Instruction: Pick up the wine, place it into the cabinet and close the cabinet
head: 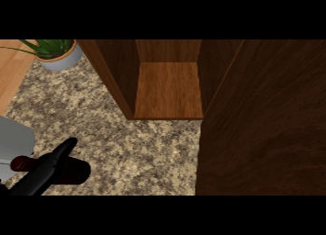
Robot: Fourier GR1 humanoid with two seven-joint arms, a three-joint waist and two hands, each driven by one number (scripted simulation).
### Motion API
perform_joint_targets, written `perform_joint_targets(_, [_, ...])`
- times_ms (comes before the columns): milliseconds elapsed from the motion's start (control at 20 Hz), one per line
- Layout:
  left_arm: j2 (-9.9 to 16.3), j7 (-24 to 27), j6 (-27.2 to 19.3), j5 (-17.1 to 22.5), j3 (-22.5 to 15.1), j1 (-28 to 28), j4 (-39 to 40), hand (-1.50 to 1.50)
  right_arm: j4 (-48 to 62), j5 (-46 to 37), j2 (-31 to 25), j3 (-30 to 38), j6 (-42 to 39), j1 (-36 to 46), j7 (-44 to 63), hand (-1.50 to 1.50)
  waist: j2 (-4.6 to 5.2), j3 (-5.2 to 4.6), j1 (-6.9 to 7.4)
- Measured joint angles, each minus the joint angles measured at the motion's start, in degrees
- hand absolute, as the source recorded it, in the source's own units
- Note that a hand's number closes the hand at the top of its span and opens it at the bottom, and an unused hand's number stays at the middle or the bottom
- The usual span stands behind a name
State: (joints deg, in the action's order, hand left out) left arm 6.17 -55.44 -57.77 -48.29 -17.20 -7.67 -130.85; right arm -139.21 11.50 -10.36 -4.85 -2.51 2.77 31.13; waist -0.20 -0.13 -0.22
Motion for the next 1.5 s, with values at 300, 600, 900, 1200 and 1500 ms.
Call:
perform_joint_targets(300, [3.2, 9.1, -6.7, 11.8, -0.8, -3.9, 2.9, -1.5, -0.3, -0.3, -0.2, 0.0, -0.2, 0.2, 0.8, -1.5, -0.05, -0.03, -0.08])
perform_joint_targets(600, [5.9, 18.7, -11.3, 21.5, -0.4, -6.9, 6.2, -1.5, -0.3, -0.6, -0.1, 0.7, -0.5, 0.1, 0.7, -1.5, -0.07, -0.02, 0.02])
perform_joint_targets(900, [6.3, 28.7, -13.5, 32.5, -0.3, -7.7, 9.8, -1.5, -0.4, -0.7, -0.3, 1.9, -0.1, 1.9, 2.6, -1.5, -0.17, -0.09, 0.1])
perform_joint_targets(1200, [3.6, 39.5, -12.4, 42.5, 0.9, -8.5, 13.2, -1.5, -0.3, -0.8, 0.4, 1.9, -0.8, 1.0, 1.8, -1.5, -0.21, -0.09, 0.23])
perform_joint_targets(1500, [-0.9, 52.5, -4.2, 53.1, 5.0, -10.9, 16.9, -1.5, -0.3, -0.8, 0.7, 2.6, -1.1, 1.1, 1.8, -1.5, -0.26, -0.09, 0.41])
